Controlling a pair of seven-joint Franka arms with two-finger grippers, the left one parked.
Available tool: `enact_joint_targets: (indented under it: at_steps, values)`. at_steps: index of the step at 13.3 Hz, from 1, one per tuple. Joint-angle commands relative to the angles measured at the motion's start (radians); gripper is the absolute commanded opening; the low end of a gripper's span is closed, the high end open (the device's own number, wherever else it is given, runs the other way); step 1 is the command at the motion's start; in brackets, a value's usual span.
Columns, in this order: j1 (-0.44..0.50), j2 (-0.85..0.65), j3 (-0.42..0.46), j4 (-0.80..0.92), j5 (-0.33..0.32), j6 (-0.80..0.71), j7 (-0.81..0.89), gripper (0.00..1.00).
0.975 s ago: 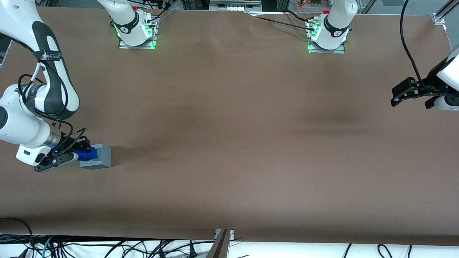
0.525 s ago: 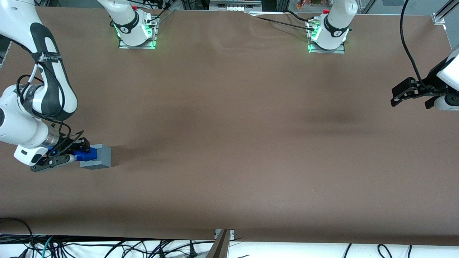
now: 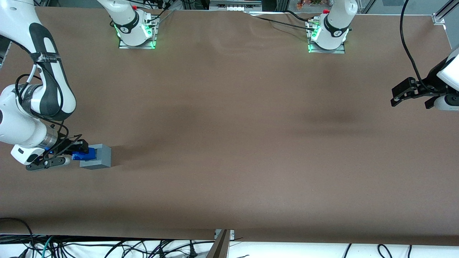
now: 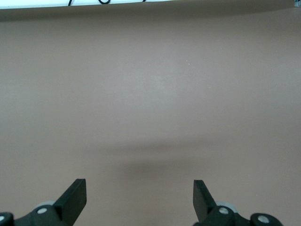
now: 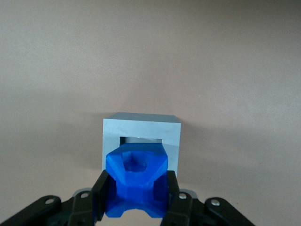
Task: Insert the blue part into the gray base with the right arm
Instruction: 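Lower the blue block into the hole and press it down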
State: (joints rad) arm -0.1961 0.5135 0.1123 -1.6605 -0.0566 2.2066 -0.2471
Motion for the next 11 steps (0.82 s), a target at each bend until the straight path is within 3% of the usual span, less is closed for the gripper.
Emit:
enact_joint_targets:
  at_steps: [1, 11]
  values:
    - [-0.005, -0.001, 0.001, 0.005, 0.006, -0.011, 0.029, 0.3]
    - [-0.002, 0.019, 0.006, 0.004, -0.052, 0.001, 0.088, 0.3]
